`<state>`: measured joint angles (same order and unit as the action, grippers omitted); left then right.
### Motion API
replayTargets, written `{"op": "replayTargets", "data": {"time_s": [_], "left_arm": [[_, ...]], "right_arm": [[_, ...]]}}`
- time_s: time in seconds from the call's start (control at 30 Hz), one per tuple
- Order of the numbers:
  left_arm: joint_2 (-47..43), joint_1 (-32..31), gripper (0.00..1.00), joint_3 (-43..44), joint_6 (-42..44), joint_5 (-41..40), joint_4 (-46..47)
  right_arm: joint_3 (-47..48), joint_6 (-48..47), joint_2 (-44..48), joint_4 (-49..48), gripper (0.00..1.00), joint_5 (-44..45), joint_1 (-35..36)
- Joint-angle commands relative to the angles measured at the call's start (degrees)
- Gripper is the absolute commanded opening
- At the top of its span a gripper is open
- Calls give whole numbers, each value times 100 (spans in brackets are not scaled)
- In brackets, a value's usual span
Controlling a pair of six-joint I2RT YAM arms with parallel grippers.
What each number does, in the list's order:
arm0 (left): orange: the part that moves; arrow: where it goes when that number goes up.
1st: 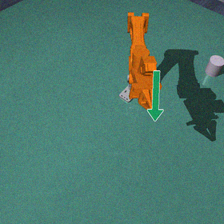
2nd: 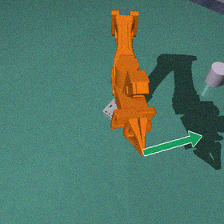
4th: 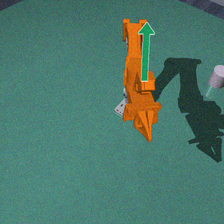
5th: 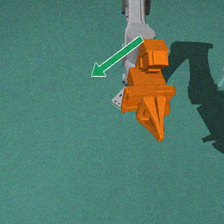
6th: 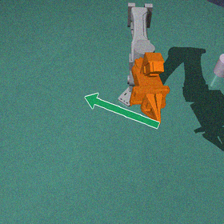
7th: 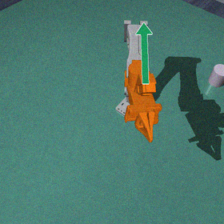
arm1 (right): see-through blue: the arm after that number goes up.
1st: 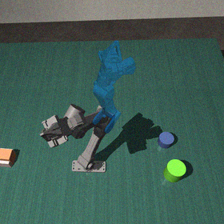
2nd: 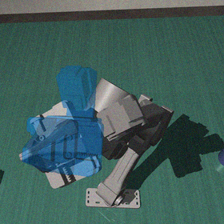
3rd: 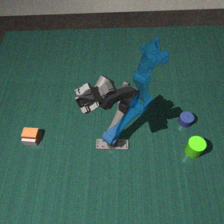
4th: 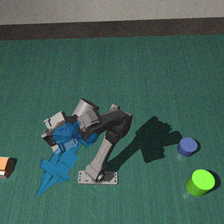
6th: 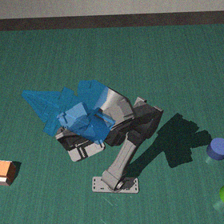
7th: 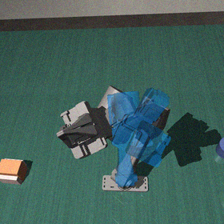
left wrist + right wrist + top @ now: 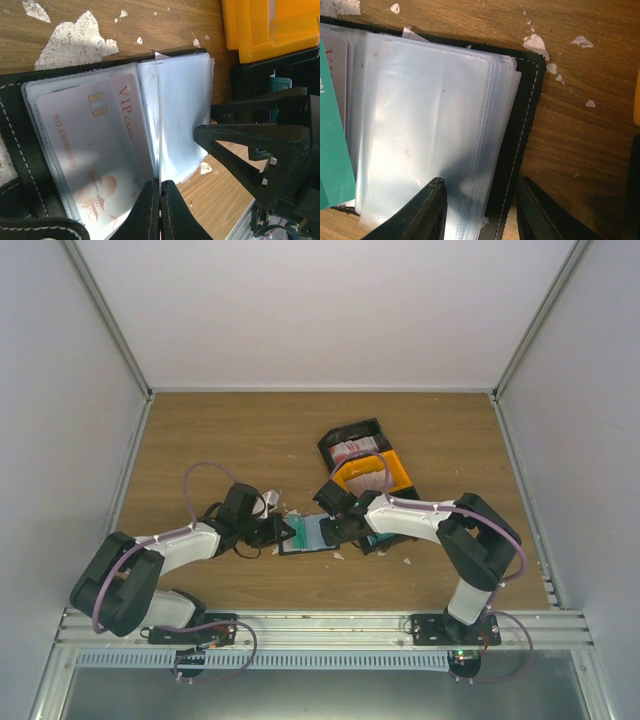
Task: Put the credit cards into the card holder
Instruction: Insert the credit card into the card holder.
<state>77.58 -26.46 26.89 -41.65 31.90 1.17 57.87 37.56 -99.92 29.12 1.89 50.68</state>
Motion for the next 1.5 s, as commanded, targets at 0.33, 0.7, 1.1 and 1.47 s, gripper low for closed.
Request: {"op": "replayTargets", "data": {"time_s": [0.33,0.7,1.1,1.47], "left_arm": [[18,81,0,123,-193,237,553],[184,146,0,100,-178,284,591],[881,178,0,61,-154,613,861],[1310,179,0,167,-173,748,922]], "right_arm": [[-82,113,-107,155,36,23,56],[-86,129,-89,120,36,13,53],[-139,155,-96,58,35,-70,57],[-196,186,-113,-29,35,-135,56]]}}
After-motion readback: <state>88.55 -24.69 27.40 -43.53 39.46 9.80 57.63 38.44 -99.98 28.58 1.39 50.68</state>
